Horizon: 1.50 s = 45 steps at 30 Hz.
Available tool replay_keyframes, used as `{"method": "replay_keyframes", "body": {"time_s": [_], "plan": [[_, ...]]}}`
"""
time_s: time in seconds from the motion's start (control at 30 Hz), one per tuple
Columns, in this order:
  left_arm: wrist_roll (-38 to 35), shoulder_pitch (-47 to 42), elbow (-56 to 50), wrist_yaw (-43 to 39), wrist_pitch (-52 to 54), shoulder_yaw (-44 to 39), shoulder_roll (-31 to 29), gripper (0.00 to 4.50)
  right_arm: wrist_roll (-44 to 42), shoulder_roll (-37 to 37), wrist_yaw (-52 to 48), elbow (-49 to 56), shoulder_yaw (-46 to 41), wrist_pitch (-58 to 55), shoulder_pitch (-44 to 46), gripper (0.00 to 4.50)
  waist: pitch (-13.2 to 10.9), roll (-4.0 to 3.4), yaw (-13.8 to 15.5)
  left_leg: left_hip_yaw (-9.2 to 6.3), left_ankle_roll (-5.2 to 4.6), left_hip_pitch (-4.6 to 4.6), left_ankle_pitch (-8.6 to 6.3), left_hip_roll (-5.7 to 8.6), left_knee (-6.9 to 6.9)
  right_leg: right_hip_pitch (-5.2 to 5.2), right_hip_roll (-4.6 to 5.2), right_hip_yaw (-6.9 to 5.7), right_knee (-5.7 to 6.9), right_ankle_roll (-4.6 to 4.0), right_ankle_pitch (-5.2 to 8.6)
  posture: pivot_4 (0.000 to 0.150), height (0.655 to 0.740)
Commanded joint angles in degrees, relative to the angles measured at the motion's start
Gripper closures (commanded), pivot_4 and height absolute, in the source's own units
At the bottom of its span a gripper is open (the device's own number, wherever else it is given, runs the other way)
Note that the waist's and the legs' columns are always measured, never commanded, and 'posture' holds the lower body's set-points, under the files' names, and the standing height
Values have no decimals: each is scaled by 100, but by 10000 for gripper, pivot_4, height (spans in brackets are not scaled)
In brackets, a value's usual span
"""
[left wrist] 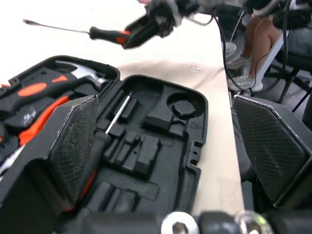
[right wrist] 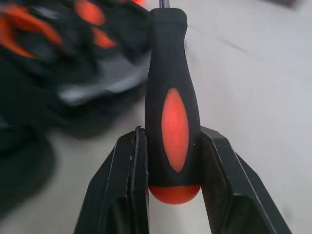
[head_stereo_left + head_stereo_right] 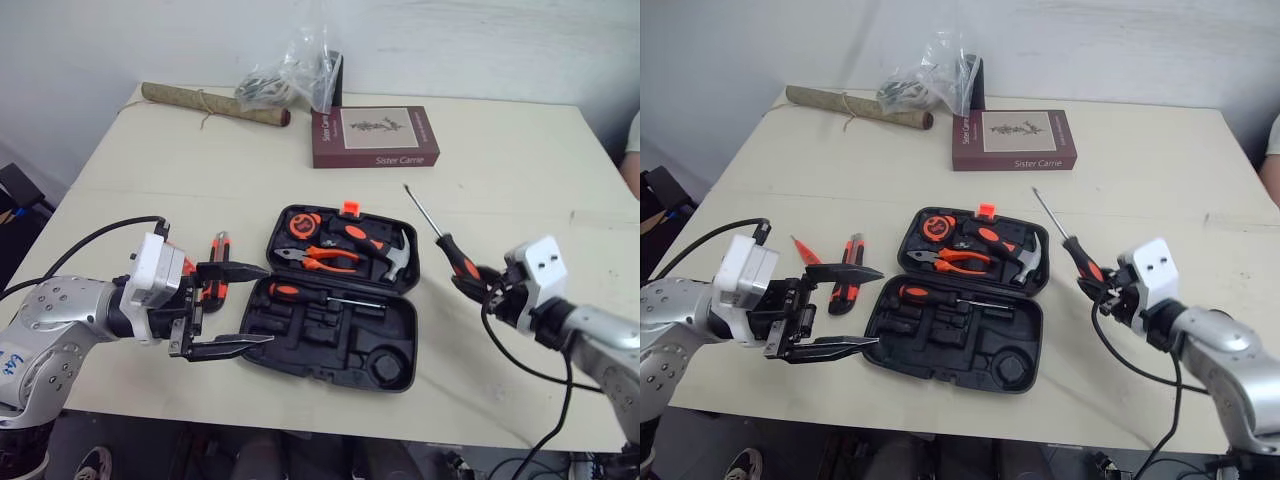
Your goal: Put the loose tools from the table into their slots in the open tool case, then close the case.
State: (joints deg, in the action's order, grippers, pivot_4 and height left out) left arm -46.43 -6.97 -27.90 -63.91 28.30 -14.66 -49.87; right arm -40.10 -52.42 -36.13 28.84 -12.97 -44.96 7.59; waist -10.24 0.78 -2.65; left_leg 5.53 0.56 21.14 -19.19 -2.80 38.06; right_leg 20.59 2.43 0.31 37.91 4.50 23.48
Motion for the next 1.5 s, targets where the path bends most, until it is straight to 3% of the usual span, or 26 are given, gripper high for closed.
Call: {"method": "replay_keyframes", "body": {"time_s": [0.03,0.13,0.27,0.4,0.57,0.93,1.2,1.27,1.33,1.5], "plan": [[238,168,110,-110,-265,-132,-31,0,-841,-428,-874,466,479,-722,817,35292,2,5,-25,-13,2,-1,1,-6,-1,-3,-3,-3,-1,-1,0,1500,7400],[261,355,122,-100,-354,-275,3,0,-1069,-635,-1176,607,1089,-1275,1482,35292,2,6,-43,-19,0,7,1,-3,2,-2,1,-2,-3,-2,0,1500,7400],[350,744,20,-127,-408,-419,-72,0,-346,-931,-1402,768,2471,-1679,2126,35292,2,6,-44,-19,-12,14,-5,6,9,-3,17,-2,-7,-1,0,1500,7400],[352,866,-7,-93,-402,-520,-90,0,235,-881,-1314,698,3170,-1769,2462,35292,2,8,-43,-27,-15,18,-5,10,13,-3,22,-1,-8,-1,0,1500,7400],[316,939,-122,10,-344,-567,-60,0,500,-541,-1007,644,3502,-2380,2949,35292,2,8,-84,-27,-12,16,-2,8,11,-1,22,-2,-4,-2,0,1500,7400],[308,979,-146,42,-282,-565,-65,0,738,-173,-804,584,3746,-2877,3114,35292,2,8,-76,-27,-13,15,-1,9,11,-1,22,-3,-3,-2,0,1500,7400],[323,991,-168,86,-284,-568,-47,0,806,-358,-1053,598,3881,-2799,3026,35292,2,8,-76,-27,-13,15,-1,9,11,-2,22,-3,-2,-2,0,1500,7400],[323,1002,-178,104,-285,-577,-41,0,842,-315,-1044,566,3821,-2726,2995,24793,4,11,-68,-27,-13,15,-1,10,11,-2,22,-3,-2,-1,0,1500,7400],[323,1033,-193,114,-293,-596,-34,0,781,-300,-1159,552,3775,-2683,2999,17665,6,14,-73,-29,-13,15,-1,9,11,-3,22,-4,-3,-2,0,1500,7400],[285,1131,-233,112,-292,-667,-45,0,675,-466,-1515,579,3742,-2628,2975,16932,5,13,-81,-28,-13,15,-1,9,9,-1,22,-4,-3,-2,0,1500,7400]]}}
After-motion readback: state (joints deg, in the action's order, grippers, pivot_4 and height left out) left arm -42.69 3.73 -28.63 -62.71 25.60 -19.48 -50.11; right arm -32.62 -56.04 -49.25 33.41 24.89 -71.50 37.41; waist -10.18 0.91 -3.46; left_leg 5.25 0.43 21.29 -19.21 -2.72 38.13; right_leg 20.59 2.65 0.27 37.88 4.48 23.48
